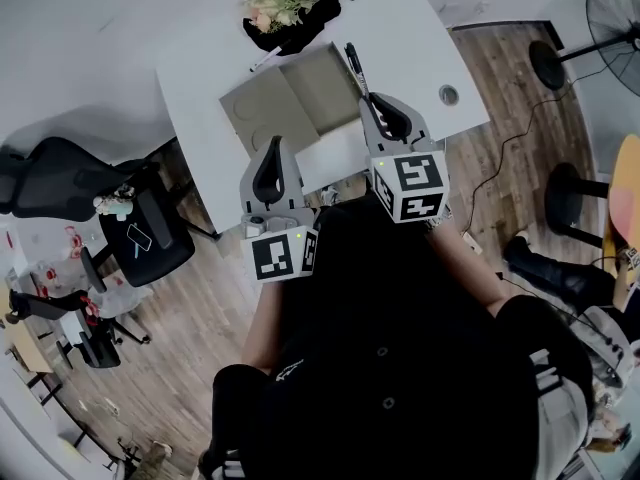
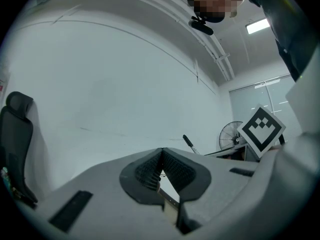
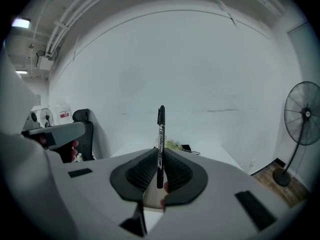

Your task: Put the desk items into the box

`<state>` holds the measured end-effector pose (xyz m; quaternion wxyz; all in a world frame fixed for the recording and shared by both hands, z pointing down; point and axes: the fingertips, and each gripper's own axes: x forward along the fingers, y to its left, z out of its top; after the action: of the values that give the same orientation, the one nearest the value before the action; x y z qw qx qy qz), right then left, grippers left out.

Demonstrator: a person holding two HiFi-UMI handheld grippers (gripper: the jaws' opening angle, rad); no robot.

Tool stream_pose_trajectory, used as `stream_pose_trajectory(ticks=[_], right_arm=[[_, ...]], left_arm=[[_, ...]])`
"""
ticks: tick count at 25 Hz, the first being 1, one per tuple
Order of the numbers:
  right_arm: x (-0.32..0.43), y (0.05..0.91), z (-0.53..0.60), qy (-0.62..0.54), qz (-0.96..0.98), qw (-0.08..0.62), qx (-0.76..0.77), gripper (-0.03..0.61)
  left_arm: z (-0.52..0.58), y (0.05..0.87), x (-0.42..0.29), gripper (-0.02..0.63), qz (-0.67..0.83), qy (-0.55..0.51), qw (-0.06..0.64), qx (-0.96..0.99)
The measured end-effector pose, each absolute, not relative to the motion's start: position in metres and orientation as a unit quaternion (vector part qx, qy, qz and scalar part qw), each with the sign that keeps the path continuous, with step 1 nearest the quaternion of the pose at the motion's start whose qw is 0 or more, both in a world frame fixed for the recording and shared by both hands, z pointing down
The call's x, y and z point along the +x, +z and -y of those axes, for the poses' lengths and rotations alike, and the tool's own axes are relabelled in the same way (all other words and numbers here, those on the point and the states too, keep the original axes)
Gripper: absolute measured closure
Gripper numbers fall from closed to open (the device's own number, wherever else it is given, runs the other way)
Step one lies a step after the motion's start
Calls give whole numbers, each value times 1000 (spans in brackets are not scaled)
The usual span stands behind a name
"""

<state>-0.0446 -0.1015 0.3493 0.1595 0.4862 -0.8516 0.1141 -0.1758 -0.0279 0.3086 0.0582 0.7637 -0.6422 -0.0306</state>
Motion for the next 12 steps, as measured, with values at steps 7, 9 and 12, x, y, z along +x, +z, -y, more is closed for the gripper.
stream_pose_trajectory(ticks=[7,9,12], right_arm=[[-40,340,87,104,853,148,489,540],[-38,341,87,104,852,150,491,540],[-35,344,88,109,849,155,493,540]], left_arm=[[29,308,-165,606,624,-30,52,779],[31,308,-161,606,618,-30,52,784],[31,309,-158,606,615,-29,54,786]])
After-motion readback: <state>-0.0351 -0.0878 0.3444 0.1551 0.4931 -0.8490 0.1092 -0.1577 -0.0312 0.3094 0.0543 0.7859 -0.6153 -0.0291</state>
